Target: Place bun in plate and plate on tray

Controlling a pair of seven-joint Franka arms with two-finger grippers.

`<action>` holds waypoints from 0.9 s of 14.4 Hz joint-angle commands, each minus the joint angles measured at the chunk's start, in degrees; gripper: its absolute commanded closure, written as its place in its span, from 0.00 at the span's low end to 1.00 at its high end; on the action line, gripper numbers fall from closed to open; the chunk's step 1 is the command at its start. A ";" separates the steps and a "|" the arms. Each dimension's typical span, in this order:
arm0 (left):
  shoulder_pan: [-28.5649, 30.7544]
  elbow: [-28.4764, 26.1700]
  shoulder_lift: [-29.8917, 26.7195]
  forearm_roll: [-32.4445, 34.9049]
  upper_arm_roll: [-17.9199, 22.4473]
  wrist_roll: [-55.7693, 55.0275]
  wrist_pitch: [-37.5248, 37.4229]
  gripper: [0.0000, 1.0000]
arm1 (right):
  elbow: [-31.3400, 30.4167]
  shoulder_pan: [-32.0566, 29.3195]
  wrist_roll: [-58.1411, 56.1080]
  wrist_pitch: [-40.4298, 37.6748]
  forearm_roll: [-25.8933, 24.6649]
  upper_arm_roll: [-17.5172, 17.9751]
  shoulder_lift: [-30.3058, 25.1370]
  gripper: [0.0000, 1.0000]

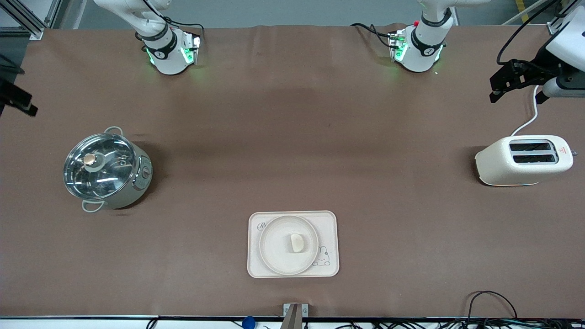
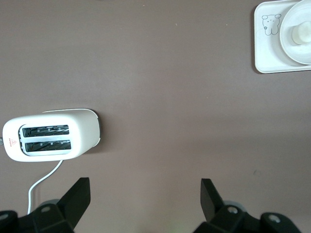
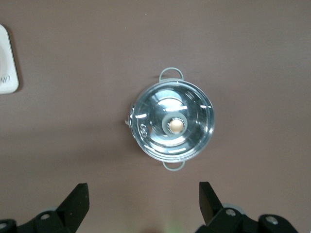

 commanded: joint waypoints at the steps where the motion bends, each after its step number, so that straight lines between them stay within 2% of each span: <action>1: -0.31 0.93 1.07 0.95 -0.19 0.89 -0.56 0.00 | -10.94 -2.19 -1.90 2.80 -1.20 1.89 -8.49 0.00; 6: -0.66 1.02 2.04 0.86 -0.36 0.46 -0.56 0.00 | -13.50 -1.84 -1.64 5.44 -0.24 1.54 -8.42 0.00; 13: -0.58 0.93 2.04 0.51 -0.54 1.16 -0.56 0.00 | -13.24 -1.58 -1.90 6.23 1.26 1.80 -7.98 0.00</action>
